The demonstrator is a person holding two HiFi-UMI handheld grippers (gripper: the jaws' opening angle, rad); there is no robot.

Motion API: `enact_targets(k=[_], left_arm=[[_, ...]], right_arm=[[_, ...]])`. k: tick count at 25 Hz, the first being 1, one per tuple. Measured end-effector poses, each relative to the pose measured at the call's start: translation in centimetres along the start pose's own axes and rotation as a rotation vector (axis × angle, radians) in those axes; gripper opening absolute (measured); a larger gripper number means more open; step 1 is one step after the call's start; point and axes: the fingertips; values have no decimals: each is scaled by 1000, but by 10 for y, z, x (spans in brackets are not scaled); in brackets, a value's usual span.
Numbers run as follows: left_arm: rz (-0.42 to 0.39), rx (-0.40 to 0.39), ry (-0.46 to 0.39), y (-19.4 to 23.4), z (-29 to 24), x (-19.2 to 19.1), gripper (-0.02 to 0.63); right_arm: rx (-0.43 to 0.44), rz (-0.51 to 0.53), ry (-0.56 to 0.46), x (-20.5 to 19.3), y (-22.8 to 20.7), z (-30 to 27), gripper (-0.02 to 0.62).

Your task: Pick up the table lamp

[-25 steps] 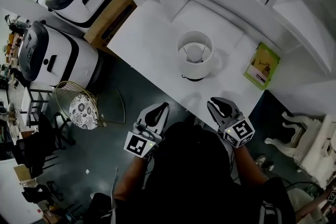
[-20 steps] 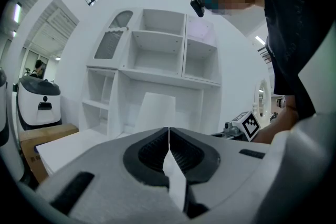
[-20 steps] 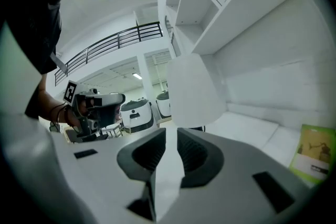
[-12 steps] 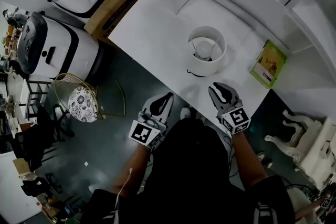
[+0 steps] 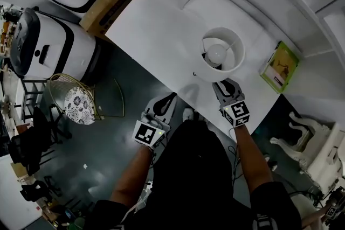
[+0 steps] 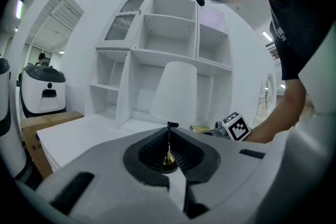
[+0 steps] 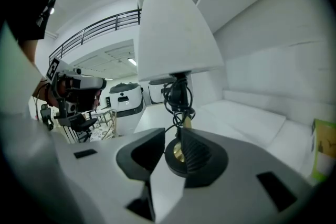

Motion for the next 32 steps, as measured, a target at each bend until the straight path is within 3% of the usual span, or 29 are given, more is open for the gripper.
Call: enact_targets(k=[7, 20, 32], left_arm=[[29, -23, 39, -5, -16, -24, 20], [37, -26, 20, -6, -27, -31, 19], [55, -25, 46, -7, -30, -31, 19]], right_arm=[[-25, 4, -22, -9, -14, -16, 81], [-94, 74, 14, -16, -30, -58, 110], [-85, 67, 26, -21, -38, -81, 117]])
Point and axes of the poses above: the fingertips, and each gripper's own axes: z backward along the fingers, y to its left, x out of its top, and after that the axes turned 10 degrees about -z, right-handed
